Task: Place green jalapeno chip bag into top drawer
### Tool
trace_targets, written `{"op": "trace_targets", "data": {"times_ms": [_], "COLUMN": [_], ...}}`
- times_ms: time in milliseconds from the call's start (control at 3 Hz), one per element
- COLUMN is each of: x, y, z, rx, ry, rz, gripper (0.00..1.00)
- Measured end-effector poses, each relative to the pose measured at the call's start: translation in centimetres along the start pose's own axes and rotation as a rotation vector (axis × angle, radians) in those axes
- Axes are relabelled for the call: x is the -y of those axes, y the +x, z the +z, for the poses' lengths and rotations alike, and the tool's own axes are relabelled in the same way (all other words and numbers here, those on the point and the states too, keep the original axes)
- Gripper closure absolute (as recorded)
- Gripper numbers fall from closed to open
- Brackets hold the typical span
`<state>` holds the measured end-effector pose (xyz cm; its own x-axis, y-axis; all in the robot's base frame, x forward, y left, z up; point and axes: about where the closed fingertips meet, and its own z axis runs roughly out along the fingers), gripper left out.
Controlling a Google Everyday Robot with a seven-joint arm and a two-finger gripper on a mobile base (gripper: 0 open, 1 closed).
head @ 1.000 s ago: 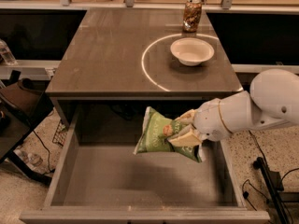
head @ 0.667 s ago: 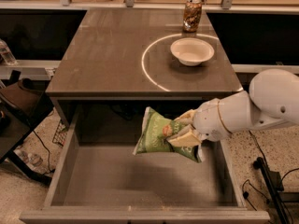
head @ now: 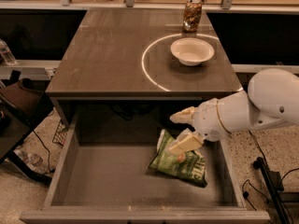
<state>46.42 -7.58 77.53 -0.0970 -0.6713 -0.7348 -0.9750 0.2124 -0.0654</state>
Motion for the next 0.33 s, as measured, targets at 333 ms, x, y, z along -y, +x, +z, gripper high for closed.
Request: {"op": "trace_targets", "data": {"times_ms": [333], "x": [-0.04], "y": [-0.06], "z": [0.05], "rx": [0.0], "ry": [-0.001], "rz": [-0.001], "gripper": [0.0]}}
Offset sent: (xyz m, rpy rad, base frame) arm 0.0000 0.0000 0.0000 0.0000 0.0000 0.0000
